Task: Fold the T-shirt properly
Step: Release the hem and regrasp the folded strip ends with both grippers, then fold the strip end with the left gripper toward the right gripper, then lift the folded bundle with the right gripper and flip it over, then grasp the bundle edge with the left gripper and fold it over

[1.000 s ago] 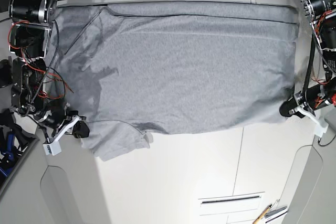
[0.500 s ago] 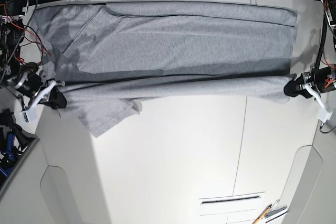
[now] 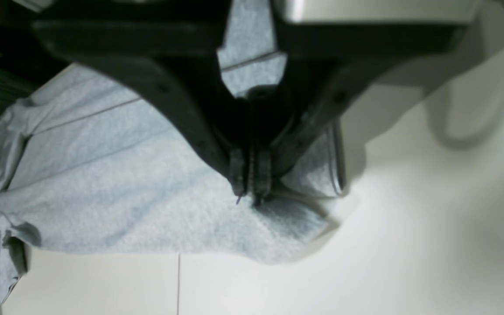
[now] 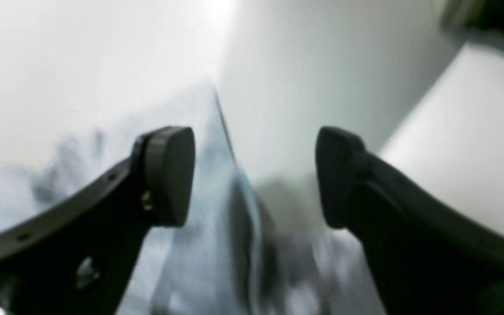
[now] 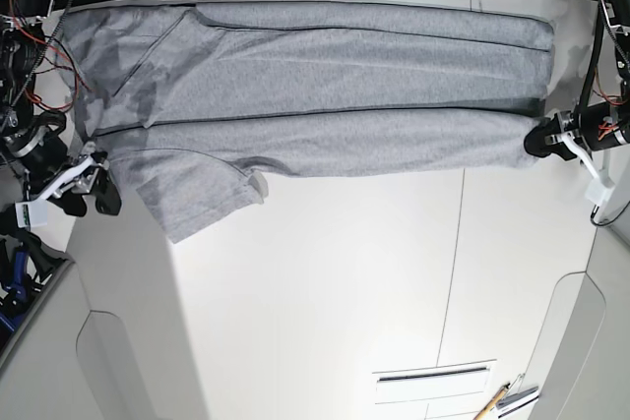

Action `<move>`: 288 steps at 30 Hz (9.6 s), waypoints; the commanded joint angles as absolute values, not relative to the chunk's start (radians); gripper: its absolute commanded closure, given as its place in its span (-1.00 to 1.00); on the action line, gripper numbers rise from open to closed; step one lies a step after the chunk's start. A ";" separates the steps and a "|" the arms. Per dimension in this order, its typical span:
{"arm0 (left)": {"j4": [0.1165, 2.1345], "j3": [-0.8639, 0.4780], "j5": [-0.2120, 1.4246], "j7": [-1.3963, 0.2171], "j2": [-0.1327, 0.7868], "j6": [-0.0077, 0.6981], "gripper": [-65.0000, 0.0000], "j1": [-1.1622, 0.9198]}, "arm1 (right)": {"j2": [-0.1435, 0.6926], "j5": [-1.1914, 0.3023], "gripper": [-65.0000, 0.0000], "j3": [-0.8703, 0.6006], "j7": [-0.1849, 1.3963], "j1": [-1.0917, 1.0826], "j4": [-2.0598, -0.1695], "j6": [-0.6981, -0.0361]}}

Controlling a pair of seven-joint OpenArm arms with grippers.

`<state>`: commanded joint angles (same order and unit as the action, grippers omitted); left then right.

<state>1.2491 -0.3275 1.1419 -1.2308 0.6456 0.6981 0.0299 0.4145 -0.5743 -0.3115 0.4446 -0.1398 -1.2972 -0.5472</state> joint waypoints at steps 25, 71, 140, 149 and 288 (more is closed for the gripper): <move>1.249 -0.327 1.163 -1.231 0.646 0.698 1.00 0.014 | 0.255 -0.505 0.30 -0.038 0.472 -0.385 -0.909 -0.576; 1.506 -0.560 1.347 -1.328 0.728 0.698 -0.29 -0.361 | 0.301 -0.868 0.02 -0.636 0.926 0.289 -1.800 -0.583; 1.996 0.141 0.781 -1.013 0.323 0.698 -0.01 -0.274 | 0.234 -0.912 0.64 -0.670 0.876 0.236 -1.652 -0.584; 1.902 0.265 0.827 -0.949 0.310 0.698 -0.13 -0.247 | 0.272 -0.855 -0.39 -0.691 0.876 0.242 -1.646 -0.579; 1.668 0.562 0.338 -0.737 -0.002 0.630 1.00 -0.131 | 0.363 -0.448 1.00 -0.004 0.653 -0.324 -1.175 -0.572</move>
